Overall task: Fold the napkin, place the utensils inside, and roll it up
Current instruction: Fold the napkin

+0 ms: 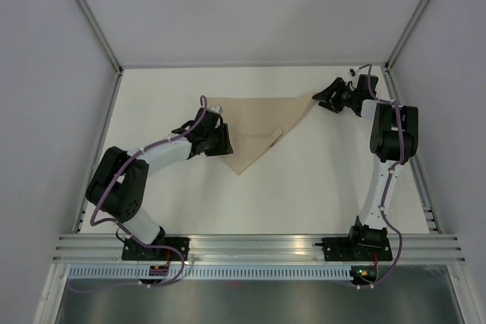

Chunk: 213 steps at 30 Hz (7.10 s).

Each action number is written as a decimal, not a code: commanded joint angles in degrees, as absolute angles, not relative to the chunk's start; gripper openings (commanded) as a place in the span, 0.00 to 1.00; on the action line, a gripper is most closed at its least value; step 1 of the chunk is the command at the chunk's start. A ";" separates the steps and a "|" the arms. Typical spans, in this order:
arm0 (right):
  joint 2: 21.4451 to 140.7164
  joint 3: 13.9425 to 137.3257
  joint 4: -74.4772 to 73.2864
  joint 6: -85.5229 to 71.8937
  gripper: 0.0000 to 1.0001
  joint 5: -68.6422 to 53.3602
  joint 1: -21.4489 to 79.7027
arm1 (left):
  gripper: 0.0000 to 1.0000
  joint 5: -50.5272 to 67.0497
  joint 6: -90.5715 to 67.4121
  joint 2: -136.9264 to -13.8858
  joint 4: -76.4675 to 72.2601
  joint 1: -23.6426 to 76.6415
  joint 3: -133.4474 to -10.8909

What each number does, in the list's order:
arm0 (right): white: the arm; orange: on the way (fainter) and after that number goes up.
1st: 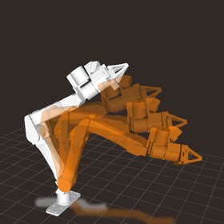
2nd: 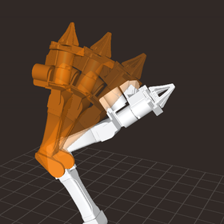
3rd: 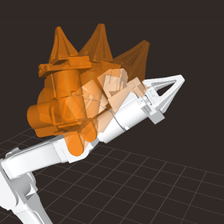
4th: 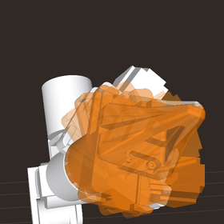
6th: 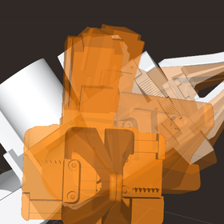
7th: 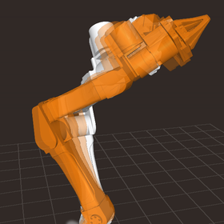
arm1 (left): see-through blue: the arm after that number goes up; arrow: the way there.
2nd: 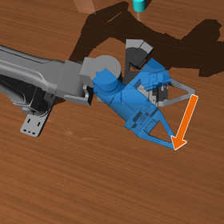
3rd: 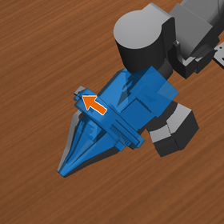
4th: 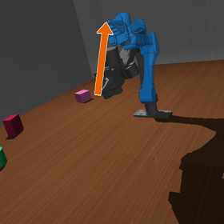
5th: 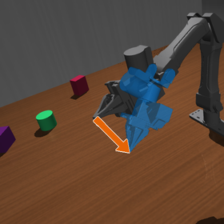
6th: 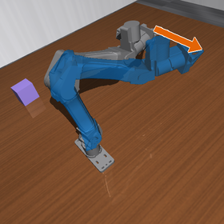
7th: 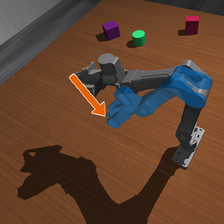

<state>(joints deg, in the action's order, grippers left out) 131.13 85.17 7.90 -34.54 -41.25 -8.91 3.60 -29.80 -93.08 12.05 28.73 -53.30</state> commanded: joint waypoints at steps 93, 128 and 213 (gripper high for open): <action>105.38 65.21 -6.42 20.30 0.09 -14.50 47.72 | 0.43 -4.13 -38.85 -58.45 25.49 28.83 -55.02; 112.21 89.99 -23.11 10.72 0.52 -14.50 29.19 | 0.14 -8.17 -48.67 -69.94 16.70 26.11 -45.62; 90.71 65.65 -30.50 19.95 0.34 -7.47 25.58 | 0.43 6.59 -26.89 -99.08 22.77 16.26 -79.11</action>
<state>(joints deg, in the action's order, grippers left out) 93.51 62.17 -28.73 21.23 -8.69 26.39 3.84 -28.99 -107.42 24.77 15.92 -80.34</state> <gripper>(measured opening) 0.339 0.418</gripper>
